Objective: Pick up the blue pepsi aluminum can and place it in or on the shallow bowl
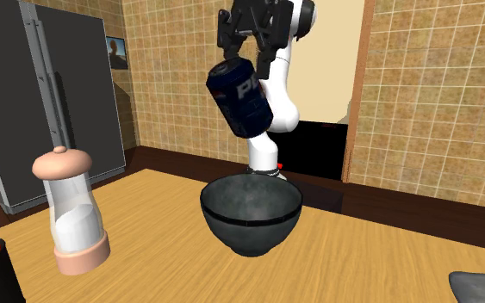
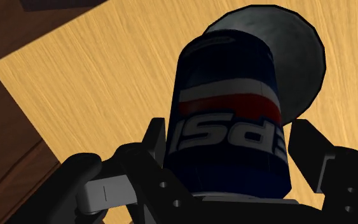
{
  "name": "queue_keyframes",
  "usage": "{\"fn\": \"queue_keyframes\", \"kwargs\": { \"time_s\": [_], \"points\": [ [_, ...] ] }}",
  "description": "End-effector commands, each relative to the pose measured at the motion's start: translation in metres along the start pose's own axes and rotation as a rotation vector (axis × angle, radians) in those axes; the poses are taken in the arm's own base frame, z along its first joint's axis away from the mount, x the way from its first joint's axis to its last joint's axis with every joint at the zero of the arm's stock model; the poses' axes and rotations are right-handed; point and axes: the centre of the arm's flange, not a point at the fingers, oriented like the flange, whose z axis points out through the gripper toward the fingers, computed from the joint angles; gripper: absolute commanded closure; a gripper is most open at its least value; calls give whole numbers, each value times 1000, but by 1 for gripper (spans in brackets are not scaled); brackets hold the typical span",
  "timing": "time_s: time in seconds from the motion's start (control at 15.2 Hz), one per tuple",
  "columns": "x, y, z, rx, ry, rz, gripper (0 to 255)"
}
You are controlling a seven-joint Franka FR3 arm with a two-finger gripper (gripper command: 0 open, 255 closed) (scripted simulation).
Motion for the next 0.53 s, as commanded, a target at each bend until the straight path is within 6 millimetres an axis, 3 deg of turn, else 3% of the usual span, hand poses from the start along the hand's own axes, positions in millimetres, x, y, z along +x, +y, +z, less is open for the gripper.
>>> {"fn": "queue_keyframes", "kwargs": {
  "time_s": [0.0, 0.07, 0.46],
  "points": [
    [-4, -26, -6, 1, 0, 1, 255],
    [-5, -39, -10, 1, 0, 1, 255],
    [-7, -41, 22, 1, 0, 1, 255]
  ]
}}
